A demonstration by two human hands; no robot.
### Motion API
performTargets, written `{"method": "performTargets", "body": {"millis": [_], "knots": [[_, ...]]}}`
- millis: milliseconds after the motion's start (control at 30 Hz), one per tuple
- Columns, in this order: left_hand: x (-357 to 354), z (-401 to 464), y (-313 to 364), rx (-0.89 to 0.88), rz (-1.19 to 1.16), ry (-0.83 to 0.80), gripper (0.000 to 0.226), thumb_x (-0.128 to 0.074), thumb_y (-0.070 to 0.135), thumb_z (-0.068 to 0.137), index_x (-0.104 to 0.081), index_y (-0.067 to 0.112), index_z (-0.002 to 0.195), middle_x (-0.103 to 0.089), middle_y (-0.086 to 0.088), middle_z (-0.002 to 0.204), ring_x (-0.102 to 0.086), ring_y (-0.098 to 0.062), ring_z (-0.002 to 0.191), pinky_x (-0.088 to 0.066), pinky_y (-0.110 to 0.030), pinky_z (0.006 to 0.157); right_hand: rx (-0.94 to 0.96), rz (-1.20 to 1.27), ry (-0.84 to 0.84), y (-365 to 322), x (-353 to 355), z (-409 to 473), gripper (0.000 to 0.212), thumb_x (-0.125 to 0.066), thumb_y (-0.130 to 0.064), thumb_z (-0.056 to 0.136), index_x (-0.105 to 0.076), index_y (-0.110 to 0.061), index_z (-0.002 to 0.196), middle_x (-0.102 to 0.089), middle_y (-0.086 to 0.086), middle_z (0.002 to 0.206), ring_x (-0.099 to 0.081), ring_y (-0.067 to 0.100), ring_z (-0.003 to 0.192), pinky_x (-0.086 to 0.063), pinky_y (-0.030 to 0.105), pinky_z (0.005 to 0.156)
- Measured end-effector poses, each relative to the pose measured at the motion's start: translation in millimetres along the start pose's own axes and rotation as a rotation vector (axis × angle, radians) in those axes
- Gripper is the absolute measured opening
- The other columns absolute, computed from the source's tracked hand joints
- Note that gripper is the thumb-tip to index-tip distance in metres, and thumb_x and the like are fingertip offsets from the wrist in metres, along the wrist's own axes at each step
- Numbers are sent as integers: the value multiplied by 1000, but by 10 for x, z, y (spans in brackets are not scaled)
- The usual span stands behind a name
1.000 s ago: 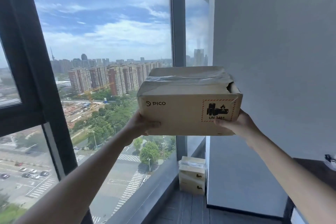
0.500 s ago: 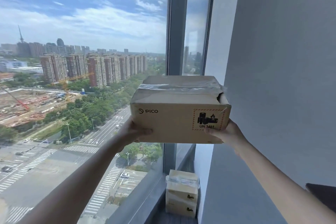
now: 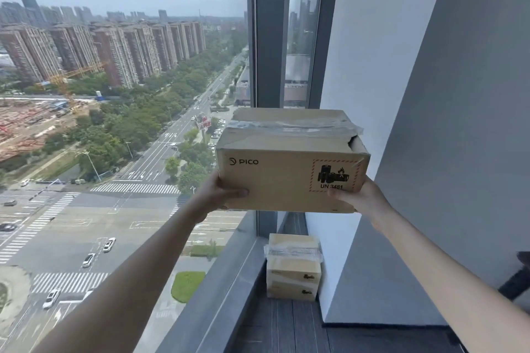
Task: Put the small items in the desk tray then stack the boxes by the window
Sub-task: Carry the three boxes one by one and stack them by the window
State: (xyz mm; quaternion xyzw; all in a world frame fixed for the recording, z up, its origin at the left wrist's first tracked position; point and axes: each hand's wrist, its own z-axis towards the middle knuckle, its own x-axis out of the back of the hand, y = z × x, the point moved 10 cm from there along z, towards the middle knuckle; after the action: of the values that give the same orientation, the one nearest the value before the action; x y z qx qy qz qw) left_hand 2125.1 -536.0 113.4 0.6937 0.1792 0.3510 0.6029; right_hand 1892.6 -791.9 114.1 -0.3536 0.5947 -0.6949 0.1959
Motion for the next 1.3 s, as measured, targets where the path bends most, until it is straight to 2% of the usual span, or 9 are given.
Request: {"method": "performTargets", "body": {"millis": [233, 433, 533, 600, 667, 767, 967, 1133, 1300], "knots": [[-296, 1103, -706, 106, 8, -43, 68, -89, 18, 62, -59, 14, 123, -71, -5, 112, -68, -23, 96, -56, -28, 57, -131, 67, 5, 956, -76, 912, 57, -90, -19, 72, -63, -24, 122, -72, -10, 114, -66, 9, 106, -49, 24, 78], [-755, 2240, -1519, 224, 5, -100, 77, -90, 31, 52, -58, 22, 122, -71, -4, 114, -68, -26, 103, -61, -44, 70, -275, 69, -10, 1925, -94, 1769, 60, -91, -20, 70, -62, -27, 122, -73, -8, 116, -66, 15, 112, -51, 35, 94], [-982, 2731, -1935, 260, 16, -137, 83, -89, 34, 48, -58, 20, 124, -71, -1, 114, -67, -24, 106, -58, -38, 73, -355, 79, 9, 2433, -129, 2053, 64, -92, -25, 67, -62, -26, 123, -73, -5, 117, -66, 19, 114, -52, 42, 99], [-1105, 2957, -2256, 285, 5, -148, 86, -90, 35, 48, -58, 19, 126, -71, -1, 115, -67, -23, 107, -60, -41, 80, -405, 90, -2, 2740, -189, 2204, 64, -92, -26, 66, -63, -27, 123, -74, -6, 117, -67, 20, 114, -52, 49, 101], [-1210, 3121, -2633, 324, -25, -145, 79, -91, 24, 56, -56, 18, 127, -70, 0, 116, -67, -21, 107, -59, -43, 86, -447, 87, -14, 3000, -268, 2361, 59, -90, -18, 71, -63, -26, 123, -75, -7, 115, -67, 18, 113, -51, 51, 102], [-1376, 3380, -3225, 368, -54, -145, 67, -88, 9, 68, -56, 15, 127, -70, 1, 114, -67, -18, 106, -58, -32, 82, -508, 71, -30, 3473, -381, 2625, 60, -90, -17, 72, -62, -24, 125, -75, -5, 117, -67, 19, 115, -49, 51, 106], [-1686, 3709, -4329, 420, -19, -158, 76, -90, 30, 56, -58, 23, 124, -73, 6, 113, -69, -15, 106, -57, -41, 91, -605, 31, -43, 4566, -583, 3011, 62, -89, -15, 73, -61, -19, 128, -74, -4, 117, -67, 17, 114, -48, 45, 106], [-1949, 3780, -5335, 497, 61, -128, 80, -86, 43, 53, -57, 25, 125, -71, 11, 113, -65, -13, 108, -54, -41, 96, -671, -2, -41, 5586, -785, 3007, 45, -76, 12, 77, -67, -13, 114, -75, 4, 111, -68, 20, 106, -48, 43, 105], [-2268, 3726, -6149, 525, 89, -122, 71, -88, 26, 65, -55, 18, 127, -69, 5, 117, -63, -15, 111, -52, -40, 99, -743, -49, 10, 6726, -949, 2862, 55, -74, 10, 73, -63, -8, 124, -71, 9, 120, -63, 29, 117, -41, 53, 111]]}}
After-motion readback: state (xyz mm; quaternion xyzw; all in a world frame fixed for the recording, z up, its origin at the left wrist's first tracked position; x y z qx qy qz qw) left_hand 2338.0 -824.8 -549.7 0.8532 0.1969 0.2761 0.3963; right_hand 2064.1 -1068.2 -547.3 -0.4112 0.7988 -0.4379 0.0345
